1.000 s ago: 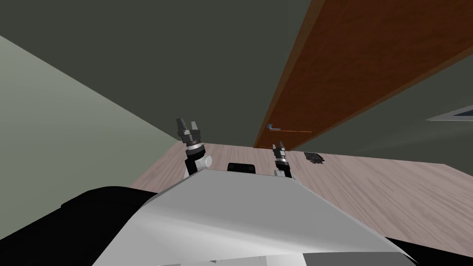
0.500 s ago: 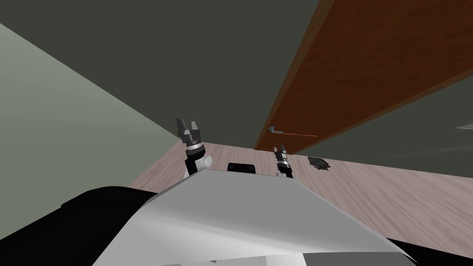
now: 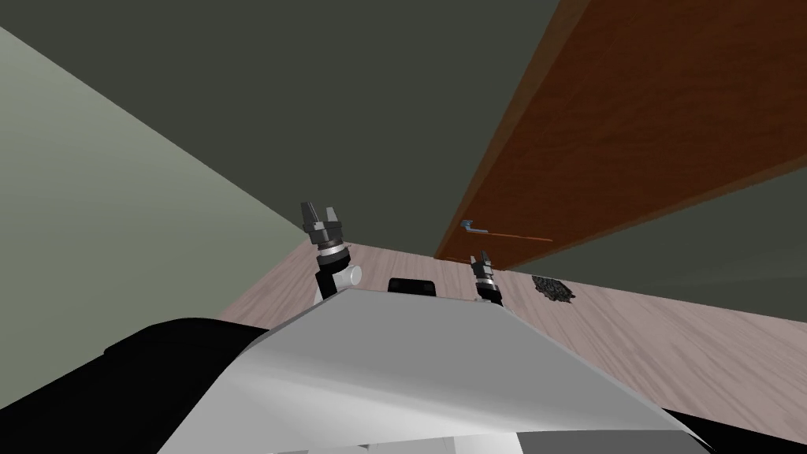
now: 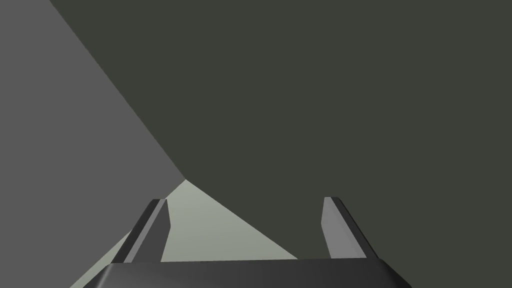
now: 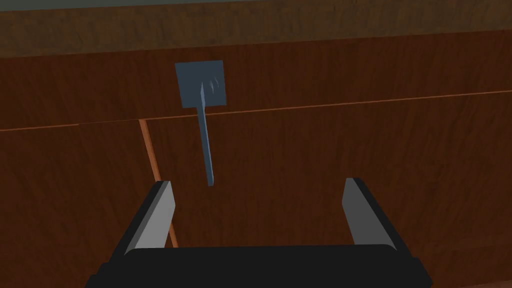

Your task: Pull the door open

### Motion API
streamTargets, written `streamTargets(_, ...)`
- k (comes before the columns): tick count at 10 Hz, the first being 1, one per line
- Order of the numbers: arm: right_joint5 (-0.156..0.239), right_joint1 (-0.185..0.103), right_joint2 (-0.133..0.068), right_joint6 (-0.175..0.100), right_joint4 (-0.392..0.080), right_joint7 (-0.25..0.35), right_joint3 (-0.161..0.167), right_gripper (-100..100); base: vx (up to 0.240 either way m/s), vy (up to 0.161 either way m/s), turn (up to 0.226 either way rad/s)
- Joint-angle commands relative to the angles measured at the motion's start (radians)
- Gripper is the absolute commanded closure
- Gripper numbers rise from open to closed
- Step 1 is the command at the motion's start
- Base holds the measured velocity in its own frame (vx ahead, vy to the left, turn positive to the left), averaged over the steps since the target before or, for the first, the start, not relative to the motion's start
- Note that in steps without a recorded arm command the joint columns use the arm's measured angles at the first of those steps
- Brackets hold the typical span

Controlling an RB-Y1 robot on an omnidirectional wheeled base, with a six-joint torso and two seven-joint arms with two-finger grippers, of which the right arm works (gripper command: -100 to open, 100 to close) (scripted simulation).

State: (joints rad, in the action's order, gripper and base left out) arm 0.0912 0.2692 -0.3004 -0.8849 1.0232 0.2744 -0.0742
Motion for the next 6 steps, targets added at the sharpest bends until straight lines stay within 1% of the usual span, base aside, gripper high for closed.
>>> streamTargets(1,0.005,-0.002,-0.010,-0.013,-0.049,0.006,-0.006,-100,0.105,-0.058,0.128)
streamTargets(3,0.008,-0.008,-0.018,-0.024,-0.090,0.012,-0.010,-100,0.119,-0.083,0.068)
streamTargets(5,0.011,-0.013,-0.025,-0.034,-0.126,0.016,-0.014,-100,0.078,-0.040,0.054)
streamTargets(6,0.014,-0.018,-0.031,-0.044,-0.158,0.021,-0.018,-100,0.098,-0.061,0.072)
